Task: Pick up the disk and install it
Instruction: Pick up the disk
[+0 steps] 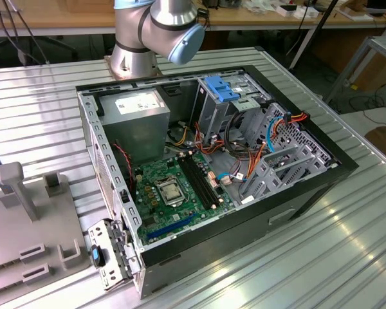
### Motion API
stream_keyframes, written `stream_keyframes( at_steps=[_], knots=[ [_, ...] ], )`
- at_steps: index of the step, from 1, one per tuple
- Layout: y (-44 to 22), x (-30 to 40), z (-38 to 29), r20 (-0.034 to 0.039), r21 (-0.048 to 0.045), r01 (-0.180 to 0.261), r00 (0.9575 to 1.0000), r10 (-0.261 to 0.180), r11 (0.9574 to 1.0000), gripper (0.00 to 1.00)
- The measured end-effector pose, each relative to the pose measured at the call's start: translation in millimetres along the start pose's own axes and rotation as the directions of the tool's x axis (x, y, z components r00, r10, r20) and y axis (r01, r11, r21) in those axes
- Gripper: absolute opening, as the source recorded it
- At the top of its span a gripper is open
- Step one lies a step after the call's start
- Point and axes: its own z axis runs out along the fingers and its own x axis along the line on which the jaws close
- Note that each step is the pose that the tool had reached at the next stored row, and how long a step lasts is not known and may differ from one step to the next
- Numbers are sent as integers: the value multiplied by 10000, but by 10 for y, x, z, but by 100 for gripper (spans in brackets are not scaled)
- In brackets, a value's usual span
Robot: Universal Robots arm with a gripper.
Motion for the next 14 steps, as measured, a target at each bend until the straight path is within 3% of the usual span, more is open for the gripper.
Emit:
stream_keyframes(
  at_steps=[9, 14],
  knots=[
    [-6, 7, -422, 0, -1, 0, 10000, 0, 10000, 37],
    [-8, 10, -602, 0, -1, 0, 10000, 0, 10000, 37]
  ],
)
